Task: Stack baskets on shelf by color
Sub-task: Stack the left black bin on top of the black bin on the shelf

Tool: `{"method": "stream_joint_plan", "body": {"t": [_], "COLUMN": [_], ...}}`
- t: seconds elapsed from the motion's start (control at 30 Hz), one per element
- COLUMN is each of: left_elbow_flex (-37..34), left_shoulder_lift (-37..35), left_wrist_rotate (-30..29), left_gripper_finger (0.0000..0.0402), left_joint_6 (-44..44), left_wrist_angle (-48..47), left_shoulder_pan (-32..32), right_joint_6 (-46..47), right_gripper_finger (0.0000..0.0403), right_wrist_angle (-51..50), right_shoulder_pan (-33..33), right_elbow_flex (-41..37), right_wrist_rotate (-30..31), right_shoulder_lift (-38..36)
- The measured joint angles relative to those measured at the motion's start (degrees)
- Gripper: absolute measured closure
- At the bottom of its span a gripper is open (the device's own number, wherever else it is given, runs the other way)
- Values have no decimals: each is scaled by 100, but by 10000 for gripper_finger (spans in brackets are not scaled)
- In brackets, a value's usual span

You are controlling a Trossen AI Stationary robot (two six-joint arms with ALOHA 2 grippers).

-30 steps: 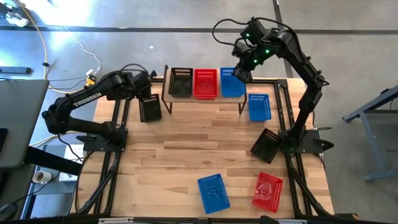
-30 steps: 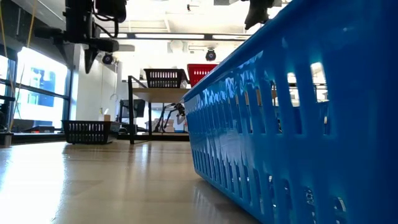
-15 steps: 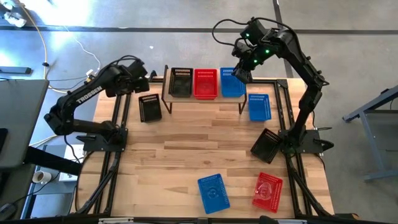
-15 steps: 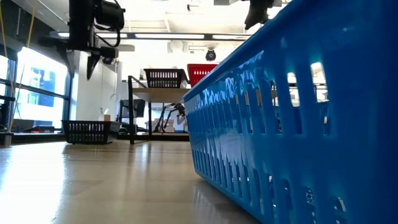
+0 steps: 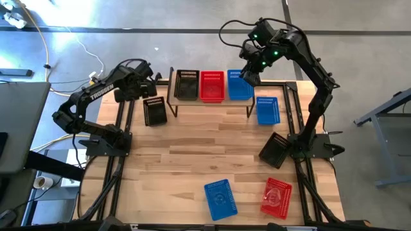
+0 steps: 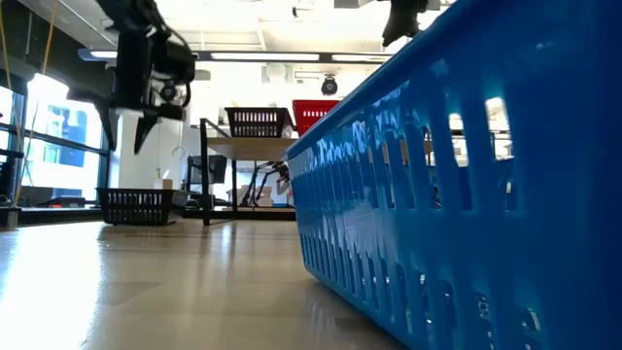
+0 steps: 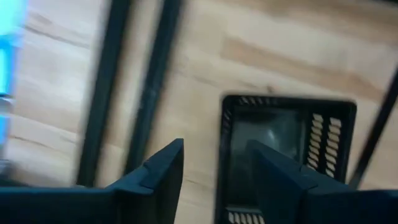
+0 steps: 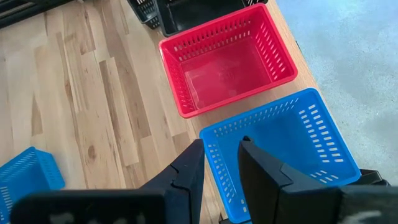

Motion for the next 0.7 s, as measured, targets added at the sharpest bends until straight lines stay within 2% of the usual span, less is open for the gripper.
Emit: {"method": "stream_joint_plan", "body": {"t": [0.17,0.7], "left_elbow_flex": [-717,-1669], "left_shoulder_lift": [-96,-108], "left_wrist_rotate": [648,679], "left_gripper_finger": [267,275], "left_joint_6": [-28,-304], "left_wrist_angle": [646,1456], "left_shoulder_pan": [5,-35], "right_joint_6": [-2,57], "right_gripper_finger": [318,318], "right_wrist_angle": [0,136], "right_shoulder_pan": [0,1], "right_elbow_flex": [0,0], "right_wrist_rotate": [0,0], "right_shoulder_lift": [0,2]}}
